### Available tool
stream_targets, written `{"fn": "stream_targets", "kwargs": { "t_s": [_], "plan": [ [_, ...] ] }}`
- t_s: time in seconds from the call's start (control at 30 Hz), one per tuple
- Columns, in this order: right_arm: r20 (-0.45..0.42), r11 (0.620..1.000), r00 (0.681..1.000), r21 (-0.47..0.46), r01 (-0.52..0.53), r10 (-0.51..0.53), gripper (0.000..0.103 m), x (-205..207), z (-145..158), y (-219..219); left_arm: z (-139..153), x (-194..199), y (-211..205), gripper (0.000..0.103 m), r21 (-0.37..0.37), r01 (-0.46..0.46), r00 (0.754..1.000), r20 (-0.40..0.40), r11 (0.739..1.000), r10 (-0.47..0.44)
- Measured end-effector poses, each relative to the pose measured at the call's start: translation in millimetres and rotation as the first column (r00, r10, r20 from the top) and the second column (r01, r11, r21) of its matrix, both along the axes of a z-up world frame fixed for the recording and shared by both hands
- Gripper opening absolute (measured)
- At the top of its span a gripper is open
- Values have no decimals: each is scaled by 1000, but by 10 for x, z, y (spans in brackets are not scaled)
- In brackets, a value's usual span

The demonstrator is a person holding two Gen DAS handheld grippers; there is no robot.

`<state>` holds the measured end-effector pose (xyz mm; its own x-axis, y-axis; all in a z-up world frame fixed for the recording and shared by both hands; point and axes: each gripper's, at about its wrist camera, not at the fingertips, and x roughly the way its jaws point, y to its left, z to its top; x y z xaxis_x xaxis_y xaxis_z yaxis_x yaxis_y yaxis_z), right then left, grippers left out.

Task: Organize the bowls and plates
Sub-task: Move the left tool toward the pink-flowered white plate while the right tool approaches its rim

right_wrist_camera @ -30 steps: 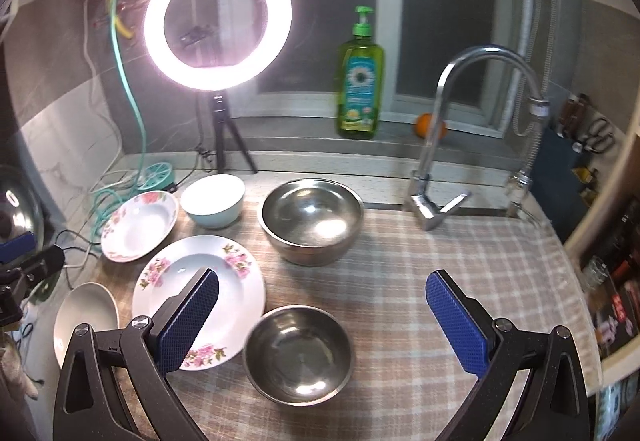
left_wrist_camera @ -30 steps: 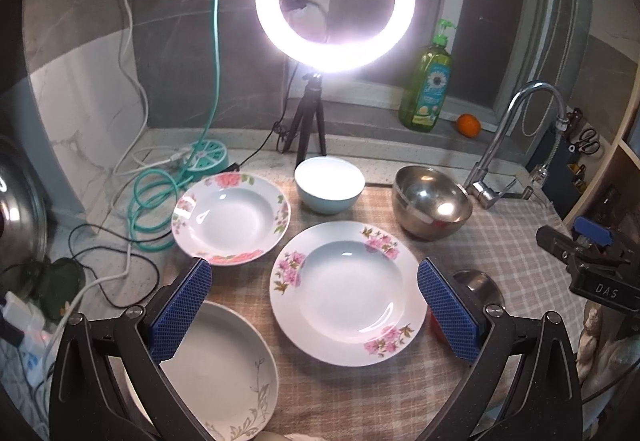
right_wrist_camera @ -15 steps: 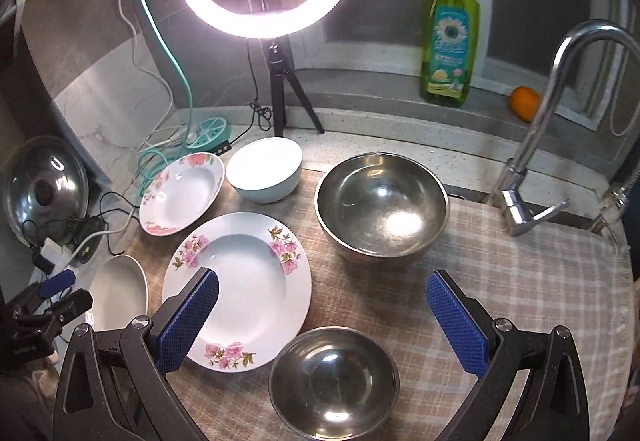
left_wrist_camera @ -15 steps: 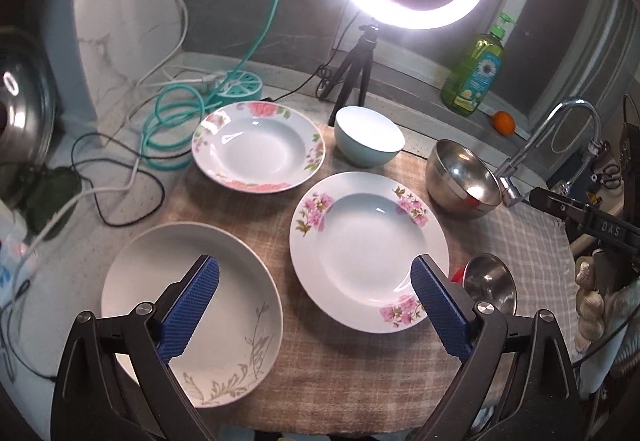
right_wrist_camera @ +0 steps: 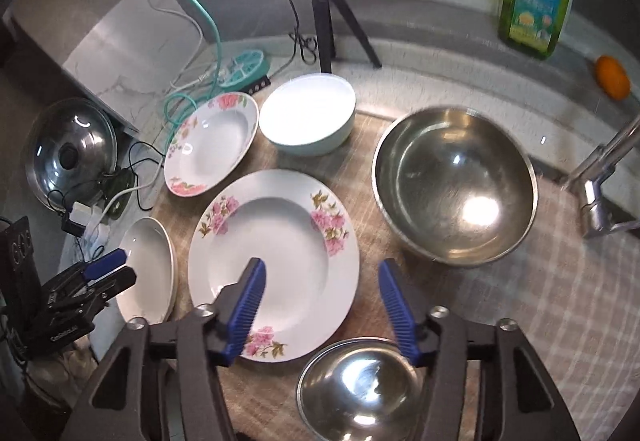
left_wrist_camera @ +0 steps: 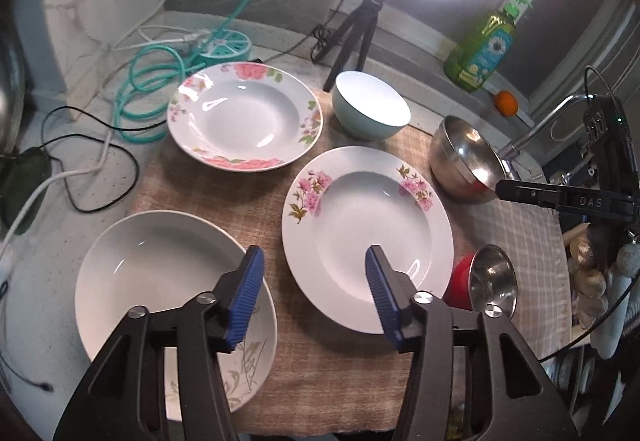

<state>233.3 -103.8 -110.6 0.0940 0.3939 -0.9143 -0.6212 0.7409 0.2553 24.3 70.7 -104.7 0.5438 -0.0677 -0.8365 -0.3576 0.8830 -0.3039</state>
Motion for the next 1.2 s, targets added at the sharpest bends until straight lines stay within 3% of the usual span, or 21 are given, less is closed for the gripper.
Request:
{"fn": "stream_targets", "kwargs": {
  "t_s": [0.03,0.17,0.37,0.67,1.2],
  "plan": [
    [-15,1000,1000,-5,8,-8,38,18,-25,18,-19,47,35,44,-12,15,1000,-14,1000,-15],
    [-27,999,999,-37,31,-32,35,55,-100,95,-121,221,148,35,-31,72,994,-84,997,-74],
    [-116,993,987,-42,106,-110,26,30,-276,81,-290,391,301,31,-56,115,979,-164,992,-123],
    [-134,969,960,-49,240,-245,24,93,-436,-55,-418,559,322,25,-111,178,959,-203,978,-198],
    [-141,961,951,-79,265,-274,21,164,-666,13,-583,733,405,22,-108,166,952,-243,980,-188]
  ]
}}
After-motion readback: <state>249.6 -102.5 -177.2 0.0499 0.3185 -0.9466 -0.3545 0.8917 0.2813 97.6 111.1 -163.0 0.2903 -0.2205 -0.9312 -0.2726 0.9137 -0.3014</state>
